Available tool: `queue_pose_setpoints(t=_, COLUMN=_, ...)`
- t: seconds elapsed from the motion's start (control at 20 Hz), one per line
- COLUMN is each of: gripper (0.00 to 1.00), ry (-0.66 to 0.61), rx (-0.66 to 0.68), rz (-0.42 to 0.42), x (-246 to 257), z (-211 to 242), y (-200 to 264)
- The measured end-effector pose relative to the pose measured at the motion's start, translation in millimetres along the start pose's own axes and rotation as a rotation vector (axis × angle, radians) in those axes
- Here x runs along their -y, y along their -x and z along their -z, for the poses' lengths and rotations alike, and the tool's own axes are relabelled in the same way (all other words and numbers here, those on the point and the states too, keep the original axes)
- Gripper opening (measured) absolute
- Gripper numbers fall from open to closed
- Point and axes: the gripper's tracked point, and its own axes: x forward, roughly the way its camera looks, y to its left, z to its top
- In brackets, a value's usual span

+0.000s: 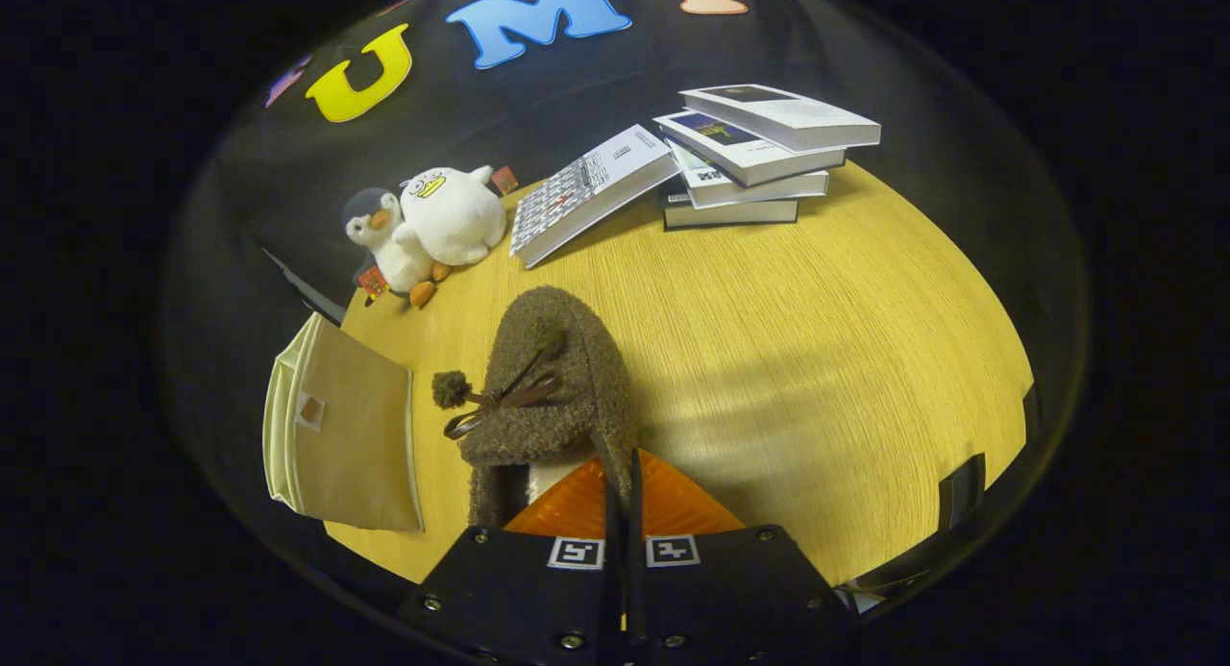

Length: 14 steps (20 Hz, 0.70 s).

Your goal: Open the storage box then place both shoes into the box .Put the left shoe in first, then the right shoe, with the right side of both shoes facing outward in a uniform manner.

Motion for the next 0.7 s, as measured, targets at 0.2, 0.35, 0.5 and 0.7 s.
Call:
queue_pose_setpoints(t=0.2, gripper=0.02, ry=-0.008, rx=0.03, rz=-0.016, x=-33, z=-12, y=17)
queue_pose_setpoints(t=0.35, gripper=0.02, ry=-0.016, rx=0.047, rz=-0.05, x=-67, z=-19, y=27)
queue_pose_setpoints(t=0.5, gripper=0.02, ry=0.002, rx=0.08, rz=-0.077, x=-103, z=-29, y=34)
queue_pose_setpoints(t=0.7, gripper=0.02, ry=0.034, rx=0.108, rz=-0.098, x=-150, z=-32, y=39)
